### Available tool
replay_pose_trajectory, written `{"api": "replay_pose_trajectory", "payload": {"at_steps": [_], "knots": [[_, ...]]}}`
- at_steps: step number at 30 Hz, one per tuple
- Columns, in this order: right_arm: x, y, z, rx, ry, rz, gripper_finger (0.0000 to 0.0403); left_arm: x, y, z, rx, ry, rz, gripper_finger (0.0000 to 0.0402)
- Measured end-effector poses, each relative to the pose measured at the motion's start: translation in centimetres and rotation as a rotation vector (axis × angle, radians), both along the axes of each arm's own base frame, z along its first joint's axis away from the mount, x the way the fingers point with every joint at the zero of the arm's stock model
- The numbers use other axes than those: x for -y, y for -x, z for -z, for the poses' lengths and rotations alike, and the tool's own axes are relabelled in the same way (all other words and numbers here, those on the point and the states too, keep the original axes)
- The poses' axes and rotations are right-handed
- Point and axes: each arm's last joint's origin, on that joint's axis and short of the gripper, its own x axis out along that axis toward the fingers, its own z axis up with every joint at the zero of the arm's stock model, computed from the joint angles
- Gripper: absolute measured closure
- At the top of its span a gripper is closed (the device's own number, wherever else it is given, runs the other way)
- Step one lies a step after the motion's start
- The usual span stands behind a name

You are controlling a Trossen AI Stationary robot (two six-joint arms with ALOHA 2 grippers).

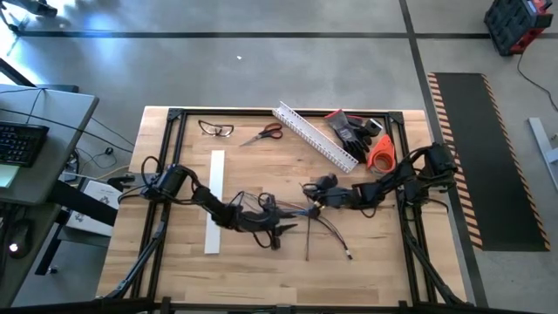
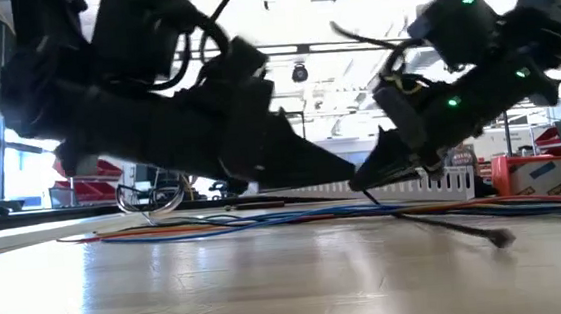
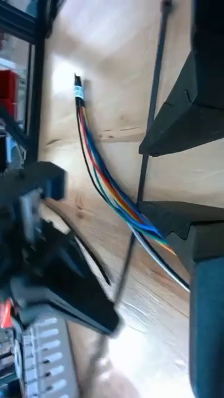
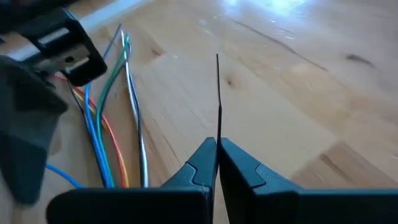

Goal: Ziptie cables
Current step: Wrap the bottom black zip tie on the cable wires

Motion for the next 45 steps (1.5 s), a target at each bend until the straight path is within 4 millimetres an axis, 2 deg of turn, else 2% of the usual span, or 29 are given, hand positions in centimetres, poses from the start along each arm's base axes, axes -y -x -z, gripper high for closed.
{"api": "replay_pose_trajectory", "payload": {"at_steps": [3,7,9,13,18,21,23,28,31,37,45], "knots": [[0.2,1.1,0.5,0.016,-0.008,0.001,0.0402,-0.2,0.5,0.2,-0.001,0.008,-0.003,0.0288],[0.0,1.1,0.6,-0.025,0.041,-0.115,0.0382,-0.2,0.5,0.2,0.001,0.01,0.0,0.0288],[-0.1,1.0,0.5,-0.051,0.083,-0.167,0.0354,-0.2,0.5,0.2,0.002,0.01,0.0,0.0288],[-0.1,0.7,-0.3,-0.129,0.194,-0.237,0.0266,-0.1,0.5,0.2,0.003,0.012,0.001,0.0288],[-0.2,0.7,-2.6,-0.261,0.294,-0.327,0.016,0.3,0.6,0.1,0.021,0.025,0.012,0.0288],[-0.6,0.8,-4.4,-0.363,0.31,-0.429,0.0122,0.4,0.6,0.0,0.028,0.028,0.014,0.0288],[-1.6,1.1,-5.2,-0.408,0.314,-0.587,0.0112,0.4,0.6,0.0,0.029,0.028,0.013,0.0288],[-6.1,1.8,-5.7,-0.394,0.394,-1.114,0.0122,0.4,0.6,0.0,0.029,0.028,0.012,0.0288],[-8.9,2.5,-5.0,-0.389,0.504,-1.313,0.014,0.3,0.6,0.0,0.027,0.027,0.012,0.0288],[-12.0,1.9,-3.7,-0.431,0.72,-1.416,0.0192,0.3,0.6,0.0,0.028,0.028,0.012,0.0288],[-13.3,-0.7,-2.5,-0.446,0.823,-1.518,0.0262,0.3,0.6,-0.1,0.038,0.032,0.012,0.0288]]}}
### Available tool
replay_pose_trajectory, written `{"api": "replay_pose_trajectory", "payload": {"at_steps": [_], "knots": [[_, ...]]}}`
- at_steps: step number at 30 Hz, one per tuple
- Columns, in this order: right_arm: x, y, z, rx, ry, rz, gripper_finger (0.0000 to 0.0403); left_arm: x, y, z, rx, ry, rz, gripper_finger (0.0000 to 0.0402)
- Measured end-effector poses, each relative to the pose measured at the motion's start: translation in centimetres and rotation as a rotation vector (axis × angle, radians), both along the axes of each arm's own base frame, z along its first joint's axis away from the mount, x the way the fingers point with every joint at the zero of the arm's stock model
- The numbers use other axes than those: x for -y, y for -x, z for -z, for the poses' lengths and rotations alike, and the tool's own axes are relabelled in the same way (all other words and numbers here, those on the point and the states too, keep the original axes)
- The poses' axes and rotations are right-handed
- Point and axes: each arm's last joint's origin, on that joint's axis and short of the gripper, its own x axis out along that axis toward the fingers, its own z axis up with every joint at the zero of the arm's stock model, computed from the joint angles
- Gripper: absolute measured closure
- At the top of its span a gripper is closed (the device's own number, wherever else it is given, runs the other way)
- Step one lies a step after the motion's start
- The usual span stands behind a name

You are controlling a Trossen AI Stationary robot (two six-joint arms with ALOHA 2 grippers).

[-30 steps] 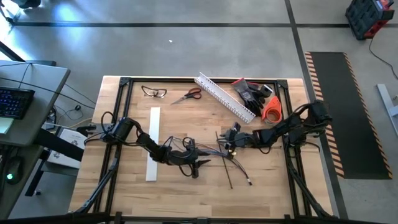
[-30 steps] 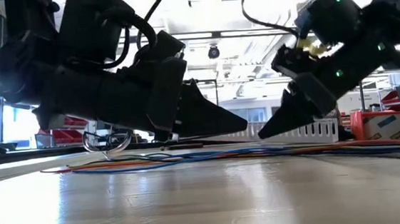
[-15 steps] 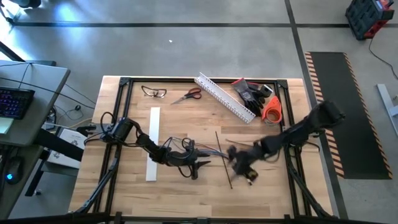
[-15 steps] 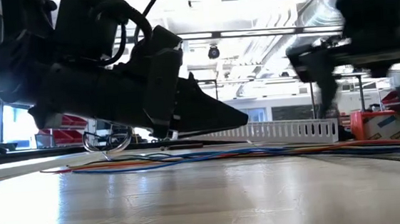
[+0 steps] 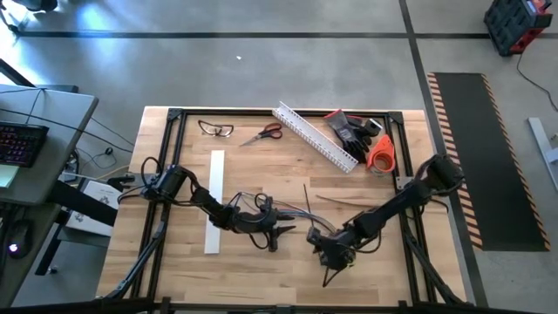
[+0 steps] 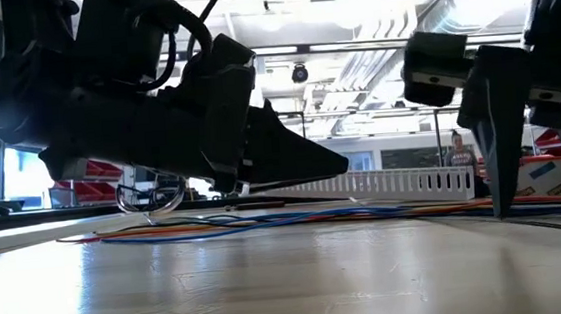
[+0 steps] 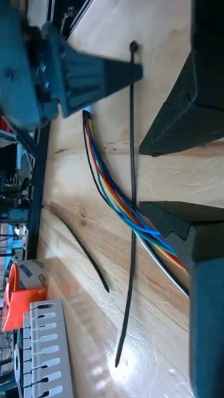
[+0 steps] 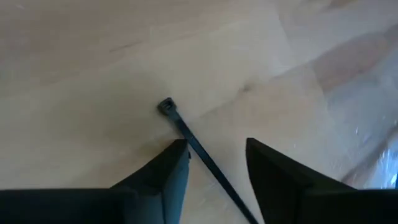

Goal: Ziptie cables
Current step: Wrap the bottom black zip tie on the cable wires

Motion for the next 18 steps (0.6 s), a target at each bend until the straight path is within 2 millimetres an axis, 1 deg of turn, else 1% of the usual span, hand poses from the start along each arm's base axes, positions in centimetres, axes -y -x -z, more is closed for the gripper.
{"api": "replay_pose_trajectory", "payload": {"at_steps": [5,9,10,15,18], "knots": [[0.1,-0.8,1.2,-0.042,-0.021,-0.022,0.0314,0.0,0.0,-0.1,0.007,0.019,-0.003,0.0288],[0.0,-1.0,1.8,-0.026,-0.023,-0.021,0.0382,0.1,-0.2,-0.2,0.012,0.021,0.001,0.0288],[-0.1,-0.9,1.9,-0.009,-0.02,-0.02,0.0392,0.1,-0.2,-0.2,0.014,0.022,0.004,0.0288],[-0.4,-0.6,2.4,0.116,-0.01,0.107,0.04,0.3,-0.7,-0.6,0.03,0.005,0.013,0.0288],[-0.2,-0.1,2.8,0.171,-0.016,0.233,0.0402,0.4,-0.8,-0.8,0.036,0.006,0.014,0.0288]]}}
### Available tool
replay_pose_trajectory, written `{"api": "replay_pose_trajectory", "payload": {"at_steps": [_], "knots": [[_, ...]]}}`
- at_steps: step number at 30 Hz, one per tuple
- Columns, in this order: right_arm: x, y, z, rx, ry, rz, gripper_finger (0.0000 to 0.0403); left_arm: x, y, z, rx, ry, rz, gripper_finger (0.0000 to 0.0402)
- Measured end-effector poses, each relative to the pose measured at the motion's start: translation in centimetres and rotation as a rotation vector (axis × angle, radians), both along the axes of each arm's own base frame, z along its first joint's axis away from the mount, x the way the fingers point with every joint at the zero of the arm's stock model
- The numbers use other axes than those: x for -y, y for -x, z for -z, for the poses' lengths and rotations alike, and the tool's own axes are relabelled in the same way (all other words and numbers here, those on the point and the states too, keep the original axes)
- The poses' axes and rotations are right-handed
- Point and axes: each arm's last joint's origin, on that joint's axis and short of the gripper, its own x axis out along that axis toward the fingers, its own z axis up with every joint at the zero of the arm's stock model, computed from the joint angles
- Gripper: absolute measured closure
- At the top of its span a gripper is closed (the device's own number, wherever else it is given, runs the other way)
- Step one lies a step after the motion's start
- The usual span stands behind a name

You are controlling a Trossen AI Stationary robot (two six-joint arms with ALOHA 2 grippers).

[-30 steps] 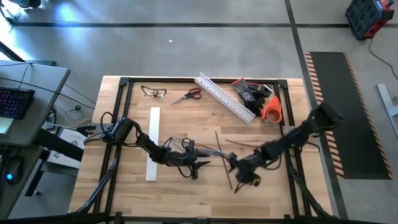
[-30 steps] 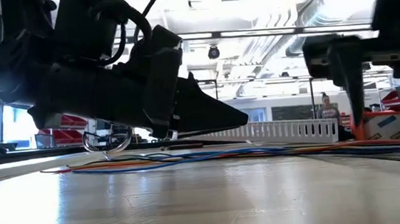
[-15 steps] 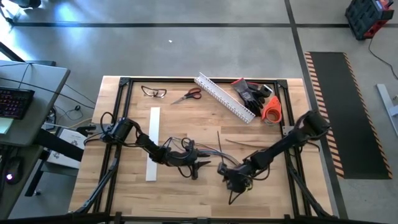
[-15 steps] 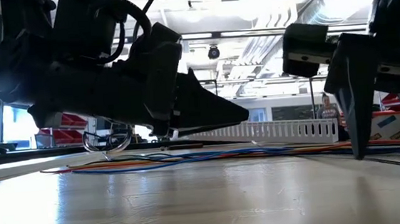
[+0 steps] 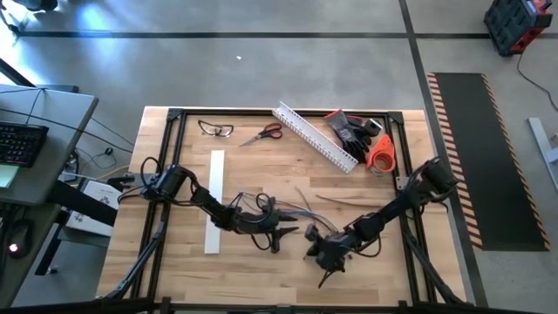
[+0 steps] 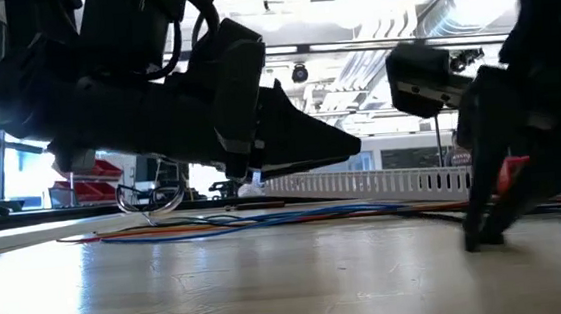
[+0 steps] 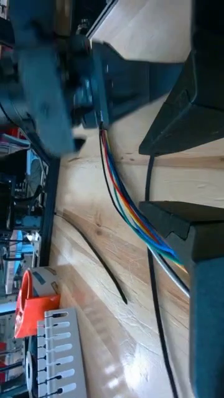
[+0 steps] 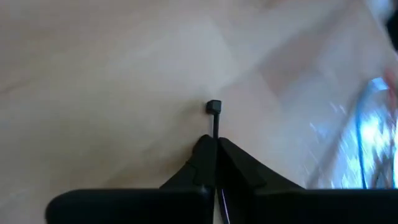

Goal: Ziptie cables
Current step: Wrap the bottom black zip tie on the cable wires

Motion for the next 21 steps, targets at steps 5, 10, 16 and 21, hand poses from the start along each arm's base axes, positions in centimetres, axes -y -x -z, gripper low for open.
{"api": "replay_pose_trajectory", "payload": {"at_steps": [5,10,16,21], "knots": [[0.7,1.1,0.0,0.154,-0.168,0.21,0.0403,0.2,-0.3,-0.3,0.007,-0.024,0.03,0.0288],[2.2,2.7,-0.3,0.341,-0.318,0.413,0.0403,0.4,-0.7,-0.5,0.011,-0.088,0.08,0.0288],[3.4,4.2,-1.0,0.512,-0.515,0.529,0.0403,0.0,-0.9,-0.3,-0.023,-0.121,0.07,0.0288],[3.5,4.4,-1.3,0.555,-0.564,0.538,0.0403,-0.4,-1.8,0.5,-0.034,-0.124,0.064,0.0288]]}}
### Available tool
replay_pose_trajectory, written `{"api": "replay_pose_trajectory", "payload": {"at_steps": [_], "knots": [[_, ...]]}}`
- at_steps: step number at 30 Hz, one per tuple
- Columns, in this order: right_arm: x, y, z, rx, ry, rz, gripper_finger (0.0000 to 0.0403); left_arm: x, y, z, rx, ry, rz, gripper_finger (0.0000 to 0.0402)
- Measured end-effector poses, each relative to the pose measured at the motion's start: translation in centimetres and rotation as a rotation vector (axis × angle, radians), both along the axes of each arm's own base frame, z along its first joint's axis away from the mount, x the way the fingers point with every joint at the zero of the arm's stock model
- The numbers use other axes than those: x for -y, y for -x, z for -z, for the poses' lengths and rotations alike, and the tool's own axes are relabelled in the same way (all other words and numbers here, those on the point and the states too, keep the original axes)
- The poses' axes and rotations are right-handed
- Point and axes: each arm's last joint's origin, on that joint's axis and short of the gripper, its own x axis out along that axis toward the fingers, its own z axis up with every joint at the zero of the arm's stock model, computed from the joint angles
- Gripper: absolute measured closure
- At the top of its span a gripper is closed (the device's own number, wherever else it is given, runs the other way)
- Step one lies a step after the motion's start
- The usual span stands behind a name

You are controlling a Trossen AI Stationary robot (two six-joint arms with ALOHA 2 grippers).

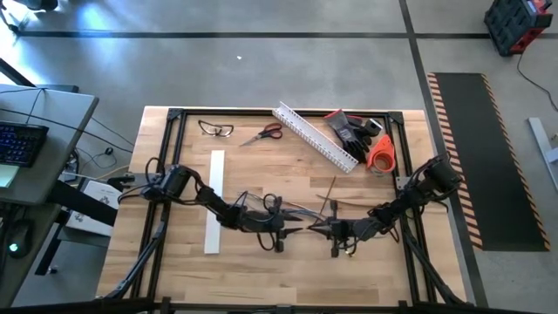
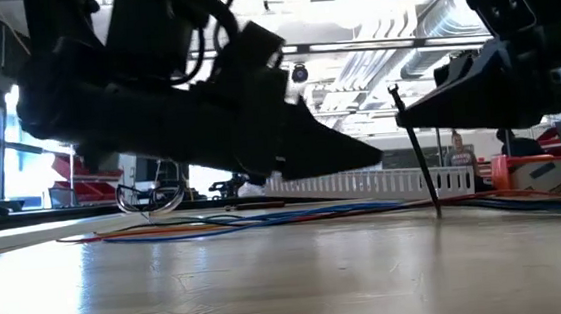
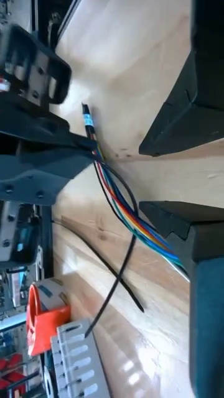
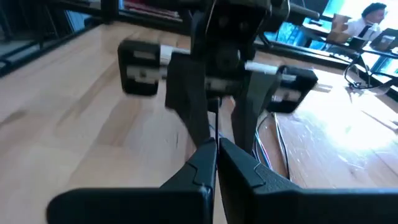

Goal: Ziptie cables
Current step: Wrap the bottom black zip tie on the cable wires

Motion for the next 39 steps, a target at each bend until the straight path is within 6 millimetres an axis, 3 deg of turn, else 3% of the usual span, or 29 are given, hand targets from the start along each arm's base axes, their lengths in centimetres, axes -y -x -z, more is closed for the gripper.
{"api": "replay_pose_trajectory", "payload": {"at_steps": [10,15,19,23,29,33,39], "knots": [[-0.2,-0.2,-0.7,0.062,-0.035,-0.011,0.0403,0.7,-3.5,0.0,0.064,-0.072,0.05,0.0288],[-0.3,-0.1,-0.7,0.062,-0.037,-0.019,0.0403,0.9,-4.0,-0.4,0.081,-0.071,0.027,0.0291],[-0.6,0.1,-0.7,0.061,-0.036,-0.035,0.0403,0.8,-4.0,-0.3,0.075,-0.075,0.009,0.0323],[-0.8,0.3,-0.4,0.029,-0.034,-0.042,0.0403,0.9,-3.9,-0.2,0.067,-0.06,0.015,0.0386],[-0.6,0.6,0.6,-0.062,-0.028,0.003,0.0397,2.1,-5.1,-0.1,-0.068,-0.11,0.004,0.0401],[-0.5,0.7,0.4,-0.071,-0.021,0.005,0.0362,3.3,-6.3,-0.5,-0.209,-0.172,-0.004,0.0401],[-0.3,1.6,-1.0,-0.164,0.041,-0.012,0.027,3.3,-6.7,-0.8,-0.229,-0.166,-0.014,0.0401]]}}
